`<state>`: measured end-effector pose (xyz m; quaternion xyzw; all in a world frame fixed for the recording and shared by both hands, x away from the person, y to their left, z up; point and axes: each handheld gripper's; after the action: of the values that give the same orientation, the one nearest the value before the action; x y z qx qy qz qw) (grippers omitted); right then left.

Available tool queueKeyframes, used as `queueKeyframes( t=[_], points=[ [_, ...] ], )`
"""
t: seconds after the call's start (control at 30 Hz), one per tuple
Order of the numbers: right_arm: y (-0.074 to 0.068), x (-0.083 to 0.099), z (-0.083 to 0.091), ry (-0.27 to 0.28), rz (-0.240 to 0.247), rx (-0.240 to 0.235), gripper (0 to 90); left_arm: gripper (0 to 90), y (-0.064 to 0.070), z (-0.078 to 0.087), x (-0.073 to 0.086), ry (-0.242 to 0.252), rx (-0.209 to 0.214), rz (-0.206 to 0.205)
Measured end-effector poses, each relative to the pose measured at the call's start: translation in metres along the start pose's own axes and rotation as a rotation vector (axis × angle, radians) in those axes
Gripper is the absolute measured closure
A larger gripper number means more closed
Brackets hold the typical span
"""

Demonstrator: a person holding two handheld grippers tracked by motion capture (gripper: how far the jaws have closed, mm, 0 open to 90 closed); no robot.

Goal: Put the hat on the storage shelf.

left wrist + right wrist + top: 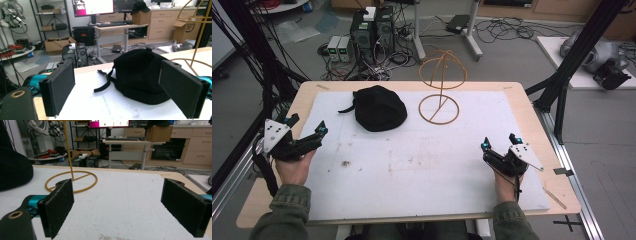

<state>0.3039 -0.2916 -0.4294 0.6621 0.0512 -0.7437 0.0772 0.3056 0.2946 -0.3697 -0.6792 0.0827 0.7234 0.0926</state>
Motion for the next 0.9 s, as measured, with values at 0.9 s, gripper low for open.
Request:
queueKeyframes(
  t=[0.9],
  points=[
    [0.001, 0.000, -0.002, 0.013, 0.008, -0.014, 10.5, 13.7, 0.031, -0.095, -0.023, -0.180, 0.170, 0.008]
  ],
)
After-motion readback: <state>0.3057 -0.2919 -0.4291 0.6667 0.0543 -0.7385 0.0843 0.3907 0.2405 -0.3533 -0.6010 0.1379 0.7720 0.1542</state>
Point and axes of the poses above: each handheld gripper's, and its own axes: z roughly backward along the jaws, x roughly out of its underside, y roughly to its right, and after that the axes turned 2 degrees about z, right-handed
